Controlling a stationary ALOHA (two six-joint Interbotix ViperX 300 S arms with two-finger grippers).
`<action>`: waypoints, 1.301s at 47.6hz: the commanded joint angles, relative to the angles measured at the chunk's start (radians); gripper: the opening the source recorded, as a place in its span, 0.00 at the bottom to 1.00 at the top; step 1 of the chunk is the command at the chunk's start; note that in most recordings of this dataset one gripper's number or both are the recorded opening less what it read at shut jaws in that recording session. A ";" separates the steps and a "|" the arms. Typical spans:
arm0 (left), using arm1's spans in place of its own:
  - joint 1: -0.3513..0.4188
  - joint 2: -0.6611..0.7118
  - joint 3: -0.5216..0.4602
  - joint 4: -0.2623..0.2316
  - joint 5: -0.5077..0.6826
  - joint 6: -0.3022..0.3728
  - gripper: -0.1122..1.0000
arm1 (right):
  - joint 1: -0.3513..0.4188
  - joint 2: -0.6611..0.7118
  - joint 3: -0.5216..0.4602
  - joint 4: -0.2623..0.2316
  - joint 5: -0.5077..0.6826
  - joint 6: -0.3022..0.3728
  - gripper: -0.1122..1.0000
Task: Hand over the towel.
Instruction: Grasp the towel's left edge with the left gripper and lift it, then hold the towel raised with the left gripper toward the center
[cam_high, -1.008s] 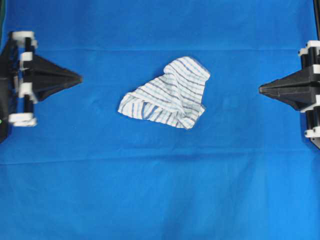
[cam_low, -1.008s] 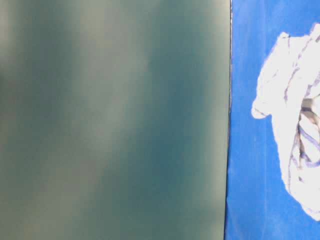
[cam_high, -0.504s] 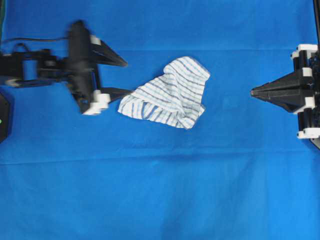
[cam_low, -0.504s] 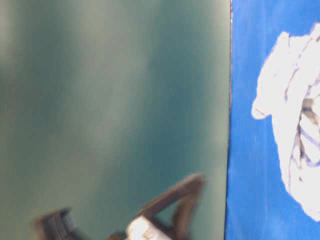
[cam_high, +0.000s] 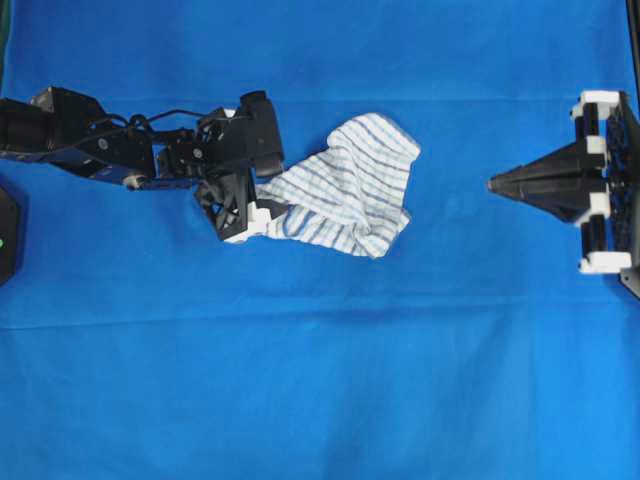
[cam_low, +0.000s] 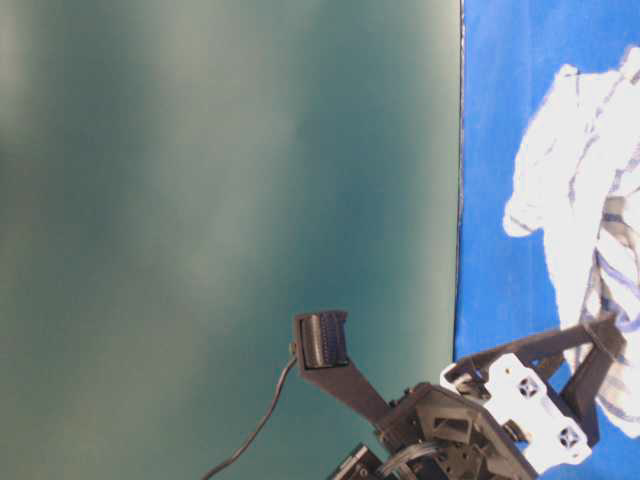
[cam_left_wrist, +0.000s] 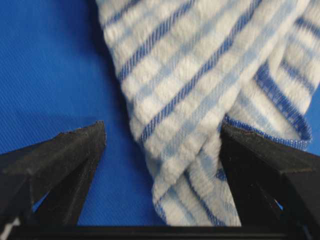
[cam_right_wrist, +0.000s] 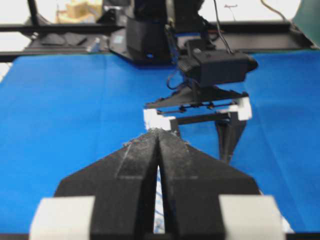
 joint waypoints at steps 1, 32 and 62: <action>0.002 -0.012 -0.020 -0.002 -0.009 -0.003 0.93 | -0.012 0.005 -0.011 0.002 0.002 0.000 0.10; -0.011 -0.330 0.014 -0.002 0.026 0.014 0.13 | -0.015 0.005 -0.012 0.003 -0.002 0.005 0.10; -0.118 -0.675 0.078 -0.002 -0.098 0.012 0.13 | -0.009 0.008 -0.014 0.005 -0.012 0.006 0.10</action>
